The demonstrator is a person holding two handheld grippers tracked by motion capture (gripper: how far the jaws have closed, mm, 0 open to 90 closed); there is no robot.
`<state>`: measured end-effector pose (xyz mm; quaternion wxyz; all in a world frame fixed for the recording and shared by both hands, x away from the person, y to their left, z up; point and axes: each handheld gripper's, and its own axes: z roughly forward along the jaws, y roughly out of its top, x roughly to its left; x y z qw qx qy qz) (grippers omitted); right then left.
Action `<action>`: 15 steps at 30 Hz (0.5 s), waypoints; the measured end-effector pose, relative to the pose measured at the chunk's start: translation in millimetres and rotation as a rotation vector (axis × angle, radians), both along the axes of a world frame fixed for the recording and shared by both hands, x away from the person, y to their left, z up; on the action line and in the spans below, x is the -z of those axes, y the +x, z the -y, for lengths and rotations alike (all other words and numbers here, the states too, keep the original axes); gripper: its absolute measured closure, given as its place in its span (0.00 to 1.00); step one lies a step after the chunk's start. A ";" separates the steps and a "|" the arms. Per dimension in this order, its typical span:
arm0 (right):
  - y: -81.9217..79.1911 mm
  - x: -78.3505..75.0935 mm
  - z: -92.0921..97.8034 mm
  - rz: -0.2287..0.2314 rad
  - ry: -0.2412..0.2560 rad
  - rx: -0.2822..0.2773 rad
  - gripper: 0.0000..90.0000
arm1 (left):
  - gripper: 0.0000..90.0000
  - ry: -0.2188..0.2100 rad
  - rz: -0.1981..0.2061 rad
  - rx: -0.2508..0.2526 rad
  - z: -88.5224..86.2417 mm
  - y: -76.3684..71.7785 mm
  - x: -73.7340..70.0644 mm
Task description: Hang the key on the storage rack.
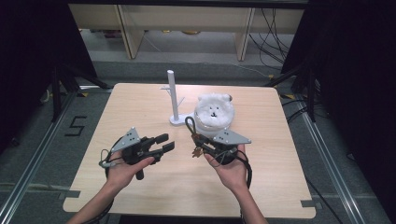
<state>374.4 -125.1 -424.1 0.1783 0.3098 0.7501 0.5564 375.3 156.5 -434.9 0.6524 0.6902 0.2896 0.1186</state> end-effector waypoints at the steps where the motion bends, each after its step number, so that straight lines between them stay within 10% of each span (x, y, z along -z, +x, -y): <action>1: -0.4 0.2 -1.0 -0.004 0.003 -0.004 0.88 | 0.62 -0.008 0.004 0.006 1.9 2.1 -0.7; 15: -5.0 -0.2 -10.3 0.014 0.007 -0.004 0.88 | 0.71 -0.044 -0.009 0.037 17.6 17.1 -14.5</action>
